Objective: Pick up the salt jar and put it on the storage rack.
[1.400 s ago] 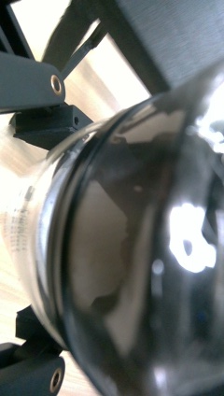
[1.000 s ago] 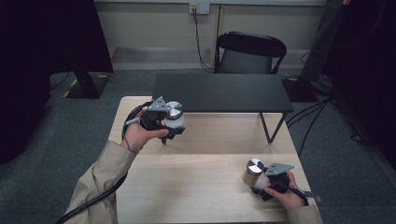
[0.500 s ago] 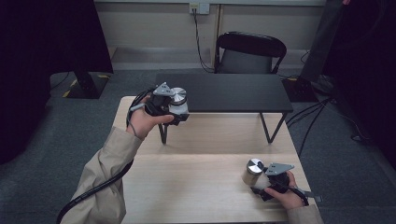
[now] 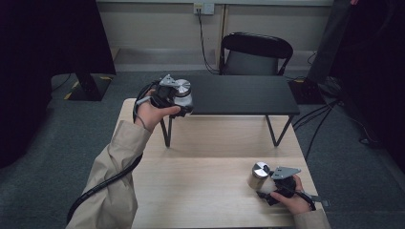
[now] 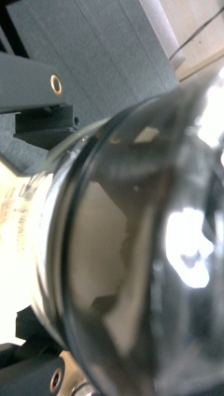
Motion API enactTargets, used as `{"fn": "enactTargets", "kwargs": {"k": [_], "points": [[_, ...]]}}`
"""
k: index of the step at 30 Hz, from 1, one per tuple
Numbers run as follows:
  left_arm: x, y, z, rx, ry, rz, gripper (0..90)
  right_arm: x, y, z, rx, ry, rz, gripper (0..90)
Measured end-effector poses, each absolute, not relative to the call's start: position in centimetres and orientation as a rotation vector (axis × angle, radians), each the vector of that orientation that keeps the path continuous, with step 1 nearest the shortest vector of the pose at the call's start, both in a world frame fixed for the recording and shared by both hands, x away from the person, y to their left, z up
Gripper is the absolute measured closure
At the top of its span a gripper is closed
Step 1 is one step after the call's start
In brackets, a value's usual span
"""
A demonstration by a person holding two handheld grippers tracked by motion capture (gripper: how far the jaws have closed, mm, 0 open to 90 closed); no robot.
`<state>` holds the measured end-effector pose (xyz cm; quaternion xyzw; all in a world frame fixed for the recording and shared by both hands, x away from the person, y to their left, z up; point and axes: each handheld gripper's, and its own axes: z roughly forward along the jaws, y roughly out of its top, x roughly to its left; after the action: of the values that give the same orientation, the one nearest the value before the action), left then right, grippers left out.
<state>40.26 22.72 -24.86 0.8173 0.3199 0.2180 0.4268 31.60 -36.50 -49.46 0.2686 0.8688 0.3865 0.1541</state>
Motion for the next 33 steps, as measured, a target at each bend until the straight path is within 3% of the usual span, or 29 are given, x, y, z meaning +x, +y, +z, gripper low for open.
{"fn": "enactTargets", "kwargs": {"k": [33], "points": [[43.6,21.6,-25.7,2.028,0.943,0.582,30.1,31.5,-36.5,-49.5,0.776,2.486,1.106,0.0]]}}
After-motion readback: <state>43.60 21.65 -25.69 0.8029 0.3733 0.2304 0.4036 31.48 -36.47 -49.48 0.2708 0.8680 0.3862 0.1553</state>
